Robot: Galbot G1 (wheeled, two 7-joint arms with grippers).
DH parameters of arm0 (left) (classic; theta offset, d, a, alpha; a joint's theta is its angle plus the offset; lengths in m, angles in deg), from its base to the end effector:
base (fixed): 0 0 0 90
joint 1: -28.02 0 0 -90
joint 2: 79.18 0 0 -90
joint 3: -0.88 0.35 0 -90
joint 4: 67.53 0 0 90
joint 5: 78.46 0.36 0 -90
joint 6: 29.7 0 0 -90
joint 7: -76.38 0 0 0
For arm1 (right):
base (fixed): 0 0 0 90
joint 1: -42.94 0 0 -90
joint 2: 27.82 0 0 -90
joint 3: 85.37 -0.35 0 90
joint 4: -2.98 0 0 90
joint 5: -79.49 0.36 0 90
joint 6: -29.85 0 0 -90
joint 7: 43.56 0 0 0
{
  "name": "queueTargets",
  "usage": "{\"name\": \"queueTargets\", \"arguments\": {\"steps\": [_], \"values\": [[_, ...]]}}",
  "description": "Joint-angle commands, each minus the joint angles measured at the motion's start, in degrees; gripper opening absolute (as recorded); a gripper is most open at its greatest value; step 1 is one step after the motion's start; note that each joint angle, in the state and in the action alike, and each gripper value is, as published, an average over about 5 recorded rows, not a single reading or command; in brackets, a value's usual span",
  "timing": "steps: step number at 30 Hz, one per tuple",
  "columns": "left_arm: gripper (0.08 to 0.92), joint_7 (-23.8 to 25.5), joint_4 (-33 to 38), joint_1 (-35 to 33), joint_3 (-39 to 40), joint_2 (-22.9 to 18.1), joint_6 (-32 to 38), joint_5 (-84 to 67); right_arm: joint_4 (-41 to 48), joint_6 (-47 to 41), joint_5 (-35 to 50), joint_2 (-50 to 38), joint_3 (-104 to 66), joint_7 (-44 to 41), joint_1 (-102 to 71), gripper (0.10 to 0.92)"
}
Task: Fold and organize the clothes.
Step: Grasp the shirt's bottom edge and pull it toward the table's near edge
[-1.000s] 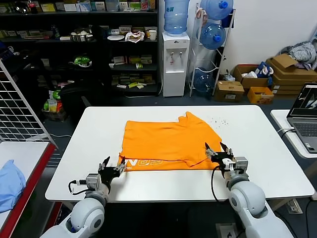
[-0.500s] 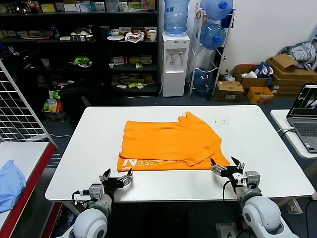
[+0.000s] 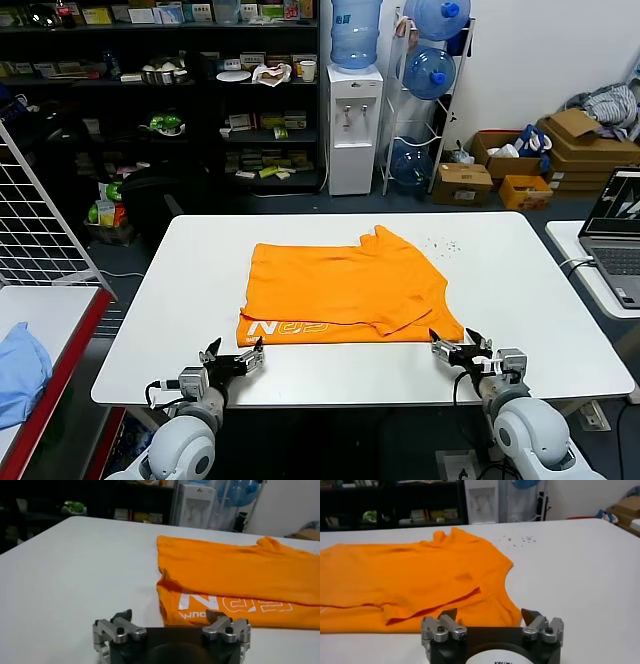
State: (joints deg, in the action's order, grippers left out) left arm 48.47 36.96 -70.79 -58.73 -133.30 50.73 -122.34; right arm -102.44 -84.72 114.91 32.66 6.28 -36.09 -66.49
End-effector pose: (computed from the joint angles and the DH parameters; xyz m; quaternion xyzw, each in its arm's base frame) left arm 0.2490 0.0095 -0.3563 -0.0460 -0.9684 0.0409 0.2415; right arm 0.2519 -0.1166 -0.3287 0.0238 -0.9605 -0.0312 0.2754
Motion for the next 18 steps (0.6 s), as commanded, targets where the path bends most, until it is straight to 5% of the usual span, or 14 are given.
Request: {"name": "queueTargets", "arguments": {"steps": [1, 18], "values": [[0.783, 0.20, -0.42, 0.14, 0.03, 0.01, -0.07, -0.03, 1.08, -0.50, 0.67, -0.20, -0.04, -0.32, -0.11, 0.682], [0.298, 0.14, 0.26, -0.52, 0.09, 0.29, 0.00, -0.04, -0.91, 0.86, 0.21, -0.52, -0.66, -0.11, -1.08, 0.189]]}}
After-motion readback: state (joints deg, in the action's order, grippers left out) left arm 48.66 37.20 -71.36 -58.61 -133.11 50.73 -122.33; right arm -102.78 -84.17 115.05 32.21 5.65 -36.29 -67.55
